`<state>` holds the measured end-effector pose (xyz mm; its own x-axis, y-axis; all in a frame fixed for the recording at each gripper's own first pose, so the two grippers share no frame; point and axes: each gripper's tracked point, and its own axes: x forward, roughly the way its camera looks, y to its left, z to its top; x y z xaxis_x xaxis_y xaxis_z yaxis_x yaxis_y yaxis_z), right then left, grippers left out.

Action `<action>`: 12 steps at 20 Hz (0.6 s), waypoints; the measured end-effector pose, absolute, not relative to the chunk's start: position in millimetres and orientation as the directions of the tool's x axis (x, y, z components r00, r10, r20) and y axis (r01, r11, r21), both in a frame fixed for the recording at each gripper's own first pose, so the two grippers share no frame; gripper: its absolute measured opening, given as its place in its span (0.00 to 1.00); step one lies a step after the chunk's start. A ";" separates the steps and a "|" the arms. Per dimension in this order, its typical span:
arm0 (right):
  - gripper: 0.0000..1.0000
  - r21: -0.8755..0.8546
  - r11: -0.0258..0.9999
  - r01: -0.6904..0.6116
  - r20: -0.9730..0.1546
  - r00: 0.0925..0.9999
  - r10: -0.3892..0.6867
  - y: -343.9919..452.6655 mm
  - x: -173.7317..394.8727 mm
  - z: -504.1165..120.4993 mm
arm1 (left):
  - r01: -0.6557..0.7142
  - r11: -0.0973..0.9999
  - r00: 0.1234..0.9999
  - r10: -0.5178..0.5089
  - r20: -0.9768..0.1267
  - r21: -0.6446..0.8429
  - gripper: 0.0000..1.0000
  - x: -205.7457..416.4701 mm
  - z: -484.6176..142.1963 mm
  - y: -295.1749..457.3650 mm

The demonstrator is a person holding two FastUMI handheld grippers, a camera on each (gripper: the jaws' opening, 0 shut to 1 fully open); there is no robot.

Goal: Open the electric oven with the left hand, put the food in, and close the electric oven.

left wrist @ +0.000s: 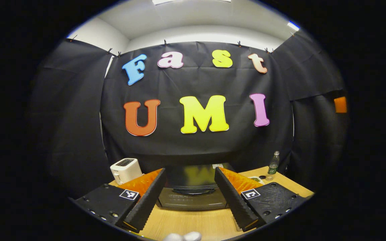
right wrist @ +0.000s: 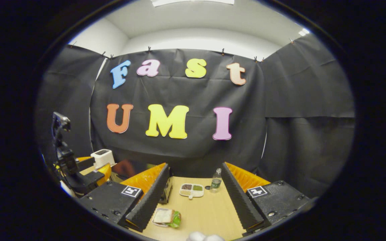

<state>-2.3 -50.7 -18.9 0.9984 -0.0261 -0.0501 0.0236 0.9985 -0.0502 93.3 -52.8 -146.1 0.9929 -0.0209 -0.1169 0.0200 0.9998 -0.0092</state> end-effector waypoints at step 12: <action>0.98 -0.087 0.992 0.092 -0.123 0.987 -0.103 -72.8 3.8 -48.1 | 0.041 0.999 0.942 -0.031 -0.334 0.024 0.95 180.1 -273.1 -64.4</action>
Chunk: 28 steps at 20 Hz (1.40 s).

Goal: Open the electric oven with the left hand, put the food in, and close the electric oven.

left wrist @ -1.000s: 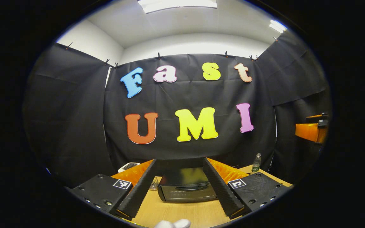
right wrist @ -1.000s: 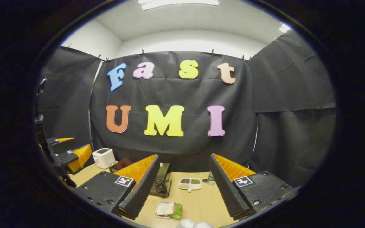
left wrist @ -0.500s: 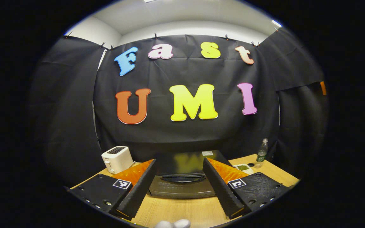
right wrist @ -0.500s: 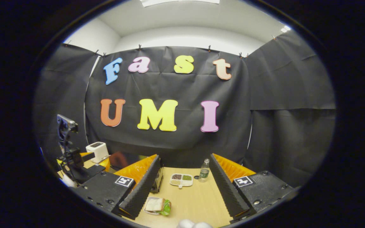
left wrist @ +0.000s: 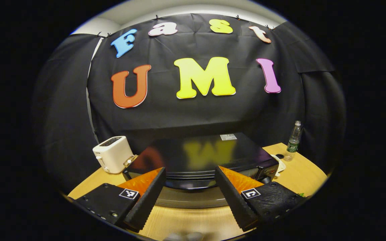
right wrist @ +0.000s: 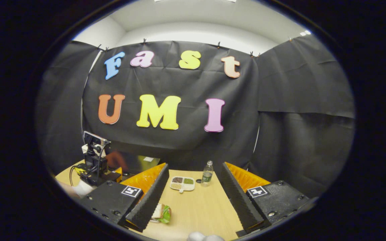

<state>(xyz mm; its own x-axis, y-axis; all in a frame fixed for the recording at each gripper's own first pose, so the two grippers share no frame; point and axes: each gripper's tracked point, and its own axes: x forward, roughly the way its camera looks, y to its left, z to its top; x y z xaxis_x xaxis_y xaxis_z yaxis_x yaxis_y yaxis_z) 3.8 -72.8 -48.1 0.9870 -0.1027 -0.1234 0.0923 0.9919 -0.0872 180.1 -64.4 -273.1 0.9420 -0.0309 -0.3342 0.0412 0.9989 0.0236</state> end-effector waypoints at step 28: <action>1.00 -0.026 0.999 0.018 -0.195 0.981 -0.023 -46.8 2.0 -78.8 | 0.094 0.995 0.891 -0.095 -0.443 -0.025 0.99 92.0 -314.3 -66.6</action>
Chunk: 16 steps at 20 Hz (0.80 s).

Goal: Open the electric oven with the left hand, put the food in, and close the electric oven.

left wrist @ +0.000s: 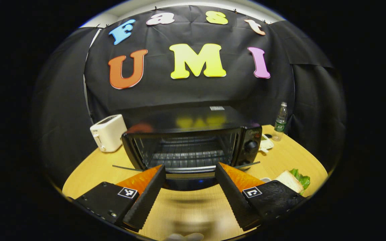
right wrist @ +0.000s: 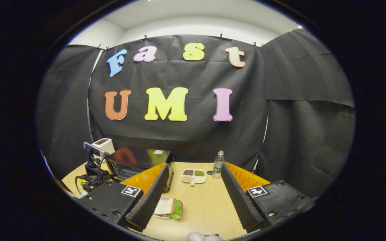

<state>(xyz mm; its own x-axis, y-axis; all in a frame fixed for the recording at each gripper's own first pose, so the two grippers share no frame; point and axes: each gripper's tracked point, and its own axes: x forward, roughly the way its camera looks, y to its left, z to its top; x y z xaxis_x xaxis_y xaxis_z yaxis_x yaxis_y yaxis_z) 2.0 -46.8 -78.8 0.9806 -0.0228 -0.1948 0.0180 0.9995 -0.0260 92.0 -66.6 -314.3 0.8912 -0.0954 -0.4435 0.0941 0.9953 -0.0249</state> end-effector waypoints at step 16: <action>1.00 -0.022 1.000 0.022 -0.257 0.966 -0.027 -44.8 -10.4 -115.9 | 0.104 0.993 0.770 -0.118 -0.627 -0.059 0.98 18.5 -397.3 -67.2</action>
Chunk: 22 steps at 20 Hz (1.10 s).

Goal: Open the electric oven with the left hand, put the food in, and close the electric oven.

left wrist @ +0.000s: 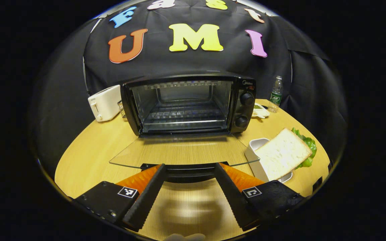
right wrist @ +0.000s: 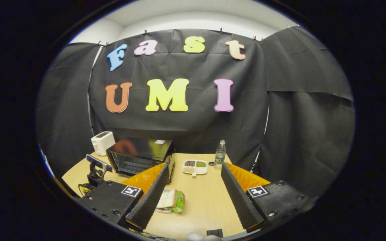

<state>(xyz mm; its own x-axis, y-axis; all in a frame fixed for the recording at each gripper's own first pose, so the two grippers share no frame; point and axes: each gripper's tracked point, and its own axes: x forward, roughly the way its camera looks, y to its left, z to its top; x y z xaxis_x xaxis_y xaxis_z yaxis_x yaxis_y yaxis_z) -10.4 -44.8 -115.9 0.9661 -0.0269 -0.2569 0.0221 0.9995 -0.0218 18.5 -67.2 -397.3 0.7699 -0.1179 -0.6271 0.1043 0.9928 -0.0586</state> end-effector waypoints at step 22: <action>1.00 0.006 1.000 -0.023 -0.348 0.937 0.024 -45.0 -8.1 -171.2 | 0.078 0.997 0.927 -0.068 -0.368 0.014 0.96 24.3 -249.4 -29.3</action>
